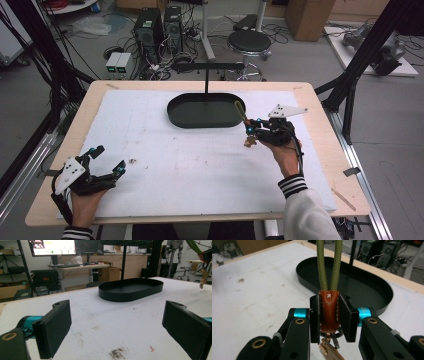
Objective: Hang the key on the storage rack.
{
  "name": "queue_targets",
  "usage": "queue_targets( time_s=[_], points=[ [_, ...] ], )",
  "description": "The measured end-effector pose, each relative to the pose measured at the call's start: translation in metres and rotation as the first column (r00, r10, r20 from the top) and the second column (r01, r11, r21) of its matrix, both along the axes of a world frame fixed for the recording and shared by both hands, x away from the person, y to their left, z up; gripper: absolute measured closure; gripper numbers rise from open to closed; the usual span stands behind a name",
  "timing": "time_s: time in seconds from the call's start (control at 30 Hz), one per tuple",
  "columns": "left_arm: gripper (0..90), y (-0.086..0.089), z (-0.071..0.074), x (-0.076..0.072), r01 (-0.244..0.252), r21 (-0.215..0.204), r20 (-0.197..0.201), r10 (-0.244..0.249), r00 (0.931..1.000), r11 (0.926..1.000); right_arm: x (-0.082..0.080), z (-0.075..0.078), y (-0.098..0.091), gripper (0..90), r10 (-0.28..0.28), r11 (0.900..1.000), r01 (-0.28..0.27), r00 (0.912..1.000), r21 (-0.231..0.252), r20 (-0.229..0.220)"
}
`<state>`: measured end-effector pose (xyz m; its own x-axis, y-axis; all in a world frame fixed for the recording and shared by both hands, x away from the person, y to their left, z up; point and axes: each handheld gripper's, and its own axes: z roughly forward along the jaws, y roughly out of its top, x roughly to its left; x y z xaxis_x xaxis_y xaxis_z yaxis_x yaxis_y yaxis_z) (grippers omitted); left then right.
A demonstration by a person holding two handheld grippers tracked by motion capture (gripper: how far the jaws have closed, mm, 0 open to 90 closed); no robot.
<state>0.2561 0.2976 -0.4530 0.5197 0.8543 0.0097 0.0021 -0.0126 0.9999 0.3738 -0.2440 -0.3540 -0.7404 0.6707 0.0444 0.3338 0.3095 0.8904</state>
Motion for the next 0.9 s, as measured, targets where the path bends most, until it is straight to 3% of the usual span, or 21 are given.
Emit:
queue_targets(
  time_s=[0.37,0.9],
  points=[
    [9.2,0.0,0.0,0.0,0.001,-0.001,-0.001,-0.001,1.0,1.0,0.017,0.014,-0.003,72.4,-0.112,0.9937,0.111,0.9909,0.015,0.076],
    [9.2,0.001,0.0,0.0,0.0,-0.006,0.002,0.0,1.0,1.0,0.048,0.037,0.016,72.3,-0.18,0.9836,0.18,0.9745,0.011,0.135]
  ],
)
